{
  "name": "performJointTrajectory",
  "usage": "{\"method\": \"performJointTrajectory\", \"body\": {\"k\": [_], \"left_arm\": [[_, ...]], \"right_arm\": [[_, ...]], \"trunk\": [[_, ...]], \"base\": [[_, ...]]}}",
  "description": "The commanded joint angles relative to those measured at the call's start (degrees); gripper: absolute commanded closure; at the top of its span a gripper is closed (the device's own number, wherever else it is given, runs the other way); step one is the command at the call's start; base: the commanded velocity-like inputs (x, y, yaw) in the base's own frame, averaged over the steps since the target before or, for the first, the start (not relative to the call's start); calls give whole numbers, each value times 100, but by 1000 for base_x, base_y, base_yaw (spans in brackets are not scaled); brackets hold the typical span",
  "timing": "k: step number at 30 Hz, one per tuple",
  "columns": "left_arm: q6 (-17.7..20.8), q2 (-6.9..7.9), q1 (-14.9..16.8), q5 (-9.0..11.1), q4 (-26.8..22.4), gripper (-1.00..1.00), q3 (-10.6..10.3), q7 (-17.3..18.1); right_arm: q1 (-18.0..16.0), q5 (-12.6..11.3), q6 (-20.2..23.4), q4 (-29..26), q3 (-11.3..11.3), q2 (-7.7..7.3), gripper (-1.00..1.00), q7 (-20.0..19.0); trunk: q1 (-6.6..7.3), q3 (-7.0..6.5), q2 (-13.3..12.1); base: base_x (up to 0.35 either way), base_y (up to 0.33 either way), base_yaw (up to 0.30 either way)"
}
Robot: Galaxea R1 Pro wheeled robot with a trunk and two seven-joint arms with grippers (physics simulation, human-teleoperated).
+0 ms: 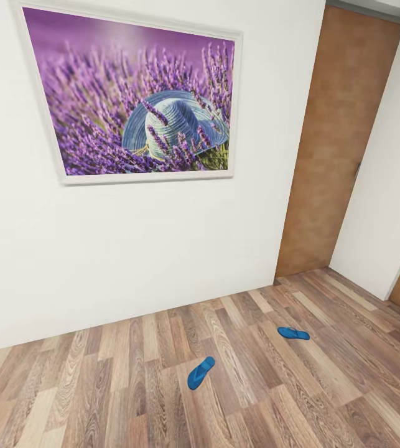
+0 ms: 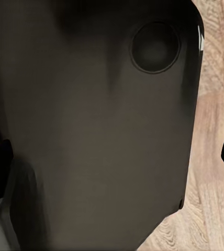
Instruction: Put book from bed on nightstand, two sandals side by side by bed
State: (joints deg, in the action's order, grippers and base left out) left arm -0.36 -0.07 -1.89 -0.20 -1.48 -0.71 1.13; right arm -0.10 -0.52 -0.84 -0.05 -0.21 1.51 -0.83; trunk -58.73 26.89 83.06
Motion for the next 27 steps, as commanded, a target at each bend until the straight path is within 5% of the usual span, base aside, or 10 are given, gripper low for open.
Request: {"method": "performJointTrajectory", "body": {"k": [1,27], "left_arm": [[30,2,-2,-1,-14,-100,-14,16],[-323,50,4,35,-55,-100,-22,20]], "right_arm": [[0,-3,-13,-1,-3,9,-100,-13],[2,-4,-34,-2,-74,12,-100,-15]], "trunk": [[0,4,2],[0,4,2]], "base": [[0,0,0],[0,12,0]]}}
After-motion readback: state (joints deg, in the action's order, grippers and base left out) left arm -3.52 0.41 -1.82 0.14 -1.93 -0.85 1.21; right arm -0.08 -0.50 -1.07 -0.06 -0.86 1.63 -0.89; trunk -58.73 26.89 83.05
